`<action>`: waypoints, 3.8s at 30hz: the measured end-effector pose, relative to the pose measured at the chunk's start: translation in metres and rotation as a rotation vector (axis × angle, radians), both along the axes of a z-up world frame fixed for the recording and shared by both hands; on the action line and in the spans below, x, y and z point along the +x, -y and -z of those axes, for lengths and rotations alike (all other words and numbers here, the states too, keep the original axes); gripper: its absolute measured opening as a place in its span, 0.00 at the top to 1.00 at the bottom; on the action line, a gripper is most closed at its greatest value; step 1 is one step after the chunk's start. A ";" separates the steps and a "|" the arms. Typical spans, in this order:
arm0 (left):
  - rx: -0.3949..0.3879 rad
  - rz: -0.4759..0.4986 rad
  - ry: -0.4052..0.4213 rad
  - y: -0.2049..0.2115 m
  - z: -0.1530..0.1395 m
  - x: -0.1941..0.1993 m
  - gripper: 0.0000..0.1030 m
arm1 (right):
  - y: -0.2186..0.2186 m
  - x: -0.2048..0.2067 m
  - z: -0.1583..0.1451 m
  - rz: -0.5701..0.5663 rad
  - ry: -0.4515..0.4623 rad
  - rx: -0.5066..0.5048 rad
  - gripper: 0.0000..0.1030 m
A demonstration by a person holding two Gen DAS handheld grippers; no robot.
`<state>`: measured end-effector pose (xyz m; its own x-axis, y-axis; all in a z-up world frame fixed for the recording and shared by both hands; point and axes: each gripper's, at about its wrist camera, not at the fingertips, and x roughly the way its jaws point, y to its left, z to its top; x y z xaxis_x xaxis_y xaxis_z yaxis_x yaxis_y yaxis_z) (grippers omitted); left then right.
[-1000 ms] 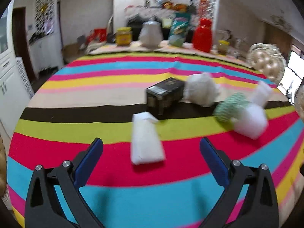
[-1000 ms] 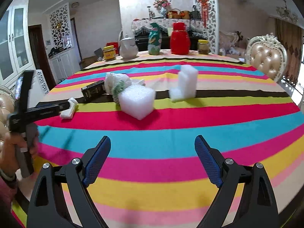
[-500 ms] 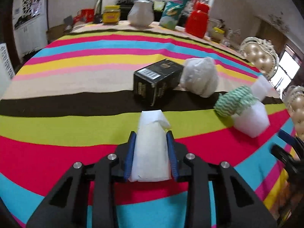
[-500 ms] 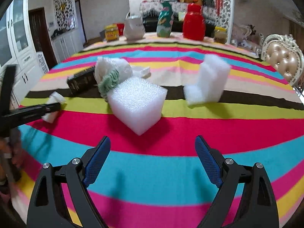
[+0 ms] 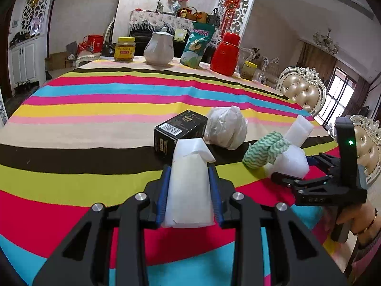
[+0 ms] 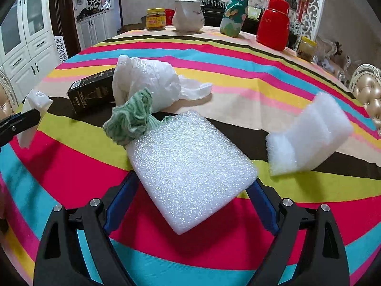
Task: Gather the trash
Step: 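Grasp the white paper packet with the left tool while the right tool grasps the white foam sheet, then carry the packet and foam sheet to the pink bin and release them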
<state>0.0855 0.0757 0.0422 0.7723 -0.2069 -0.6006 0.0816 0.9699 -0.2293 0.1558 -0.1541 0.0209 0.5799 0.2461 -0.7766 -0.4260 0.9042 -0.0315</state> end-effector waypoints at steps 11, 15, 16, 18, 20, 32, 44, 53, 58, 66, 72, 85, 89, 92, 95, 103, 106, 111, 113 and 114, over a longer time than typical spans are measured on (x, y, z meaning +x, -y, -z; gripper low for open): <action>0.033 0.042 0.011 0.009 -0.001 -0.003 0.70 | 0.014 -0.049 -0.018 0.064 0.091 0.072 0.30; 0.055 0.071 0.048 0.016 -0.005 -0.009 0.70 | 0.017 -0.070 -0.019 0.095 0.076 0.105 0.30; 0.066 0.080 0.063 0.019 -0.006 -0.011 0.70 | 0.019 -0.077 -0.020 0.099 0.082 0.109 0.30; 0.078 0.092 0.088 0.024 -0.009 -0.017 0.70 | 0.021 -0.091 -0.022 0.106 0.090 0.117 0.30; 0.071 0.123 0.102 0.032 -0.010 -0.023 0.70 | 0.025 -0.107 -0.024 0.115 0.108 0.115 0.30; 0.134 0.314 0.142 0.105 -0.023 -0.065 0.70 | 0.078 -0.162 -0.032 0.208 0.131 0.143 0.30; 0.179 0.445 0.150 0.160 -0.017 -0.106 0.70 | 0.117 -0.197 -0.035 0.297 0.170 0.161 0.30; 0.171 0.467 0.157 0.181 -0.018 -0.123 0.69 | 0.138 -0.226 -0.048 0.379 0.249 0.140 0.29; 0.181 0.503 0.178 0.201 -0.019 -0.131 0.69 | 0.153 -0.244 -0.052 0.426 0.288 0.120 0.29; 0.193 0.592 0.223 0.240 -0.020 -0.148 0.69 | 0.183 -0.271 -0.055 0.489 0.323 0.109 0.29; 0.165 0.635 0.285 0.268 -0.025 -0.162 0.69 | 0.212 -0.299 -0.060 0.561 0.381 0.087 0.29; 0.088 0.781 0.337 0.350 -0.036 -0.190 0.69 | 0.280 -0.378 -0.061 0.722 0.429 0.032 0.29; 0.061 0.851 0.348 0.382 -0.038 -0.203 0.69 | 0.306 -0.411 -0.058 0.807 0.435 0.017 0.29; 0.037 0.914 0.351 0.411 -0.040 -0.214 0.69 | 0.328 -0.435 -0.054 0.875 0.431 0.000 0.29; 0.024 0.977 0.357 0.439 -0.040 -0.229 0.69 | 0.351 -0.455 -0.049 0.942 0.422 -0.027 0.29; -0.010 1.156 0.316 0.518 -0.032 -0.269 0.68 | 0.415 -0.502 -0.040 1.075 0.408 -0.049 0.28; -0.022 1.206 0.282 0.542 -0.027 -0.284 0.68 | 0.440 -0.516 -0.035 1.105 0.404 -0.008 0.28; -0.045 1.249 0.211 0.585 -0.018 -0.294 0.67 | 0.474 -0.531 -0.024 1.149 0.390 0.055 0.28; -0.050 1.269 0.183 0.603 -0.014 -0.299 0.66 | 0.478 -0.532 -0.021 1.155 0.385 0.059 0.28; -0.050 1.275 0.176 0.608 -0.013 -0.299 0.66 | 0.480 -0.533 -0.021 1.155 0.388 0.061 0.28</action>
